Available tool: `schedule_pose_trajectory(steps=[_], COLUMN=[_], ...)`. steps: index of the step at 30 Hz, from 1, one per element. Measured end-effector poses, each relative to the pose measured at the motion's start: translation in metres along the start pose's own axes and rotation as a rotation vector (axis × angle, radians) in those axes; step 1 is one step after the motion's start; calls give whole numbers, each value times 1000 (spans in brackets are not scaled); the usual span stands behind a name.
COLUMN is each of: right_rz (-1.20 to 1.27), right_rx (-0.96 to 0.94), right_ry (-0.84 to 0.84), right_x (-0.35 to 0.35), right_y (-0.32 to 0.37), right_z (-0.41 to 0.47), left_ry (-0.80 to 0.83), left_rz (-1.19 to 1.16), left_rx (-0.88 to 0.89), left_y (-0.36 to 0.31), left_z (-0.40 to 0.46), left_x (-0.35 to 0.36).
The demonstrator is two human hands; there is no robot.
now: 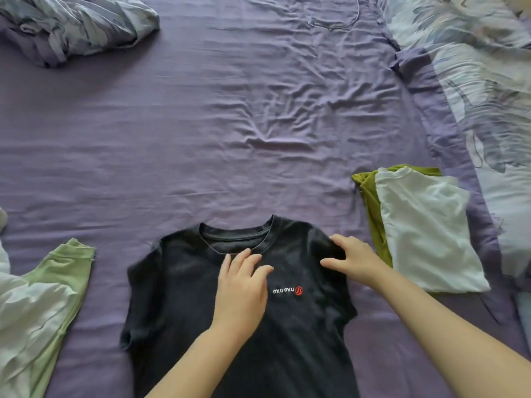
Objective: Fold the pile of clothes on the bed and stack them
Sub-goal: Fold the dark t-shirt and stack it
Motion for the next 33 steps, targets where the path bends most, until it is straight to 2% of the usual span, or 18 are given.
schedule_pose_trajectory(steps=[2,3,5,8,10,12,17,19,21,23,24,26,28,30,33], right_rz=[-183,-150,98,503,580,479,351,116,-122,-194,-206,-243,-260,-253,-180], right_rx=[-50,-79,-80,-7,62,118,151,151,102,-28,-99,-149,-44,53,-38], right_ry=[-123,-176,-217,-105,18,17,-260,-311,-415,-480,-487,-376,-270,-267,-242], right_x=[-8,-12,-17,-10,6,19,12,13,11,13,18,33,45,47,59], right_y=[1,2,-2,-14,-23,-36,-47,-40,-23,0,10,26,30,39,83], right_z=[0,-1,-4,-7,-12,-16,-30,-36,-46,-52,-53,-52,-45,-41,-36], left_ry=[155,225,316,383,416,455,463,487,473,418,391,368,391,415,341], left_rz=[-22,-27,-28,-13,33,99,164,183,173,120,107,161,205,221,216], left_rx=[55,53,33,47,44,45,82,96,75,8,-41,-104,-129,-174,-272], left_y=[-23,-30,-39,-55,-60,-65,-82,-80,-76,-67,-58,-31,-3,22,56], left_z=[-4,-6,-9,-14,-18,-22,-23,-25,-25,-27,-30,-39,-49,-59,-69], left_x=[26,40,59,76,86,93,103,117,119,108,100,85,68,49,12])
Point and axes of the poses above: each hand's wrist, its own z-axis towards the middle knuckle, its own x-axis out of the palm, y = z × x, the point moved 6 cm from there along z, towards the middle knuckle, and after that the axes turned 9 degrees about -z, right-handed, at the moved point
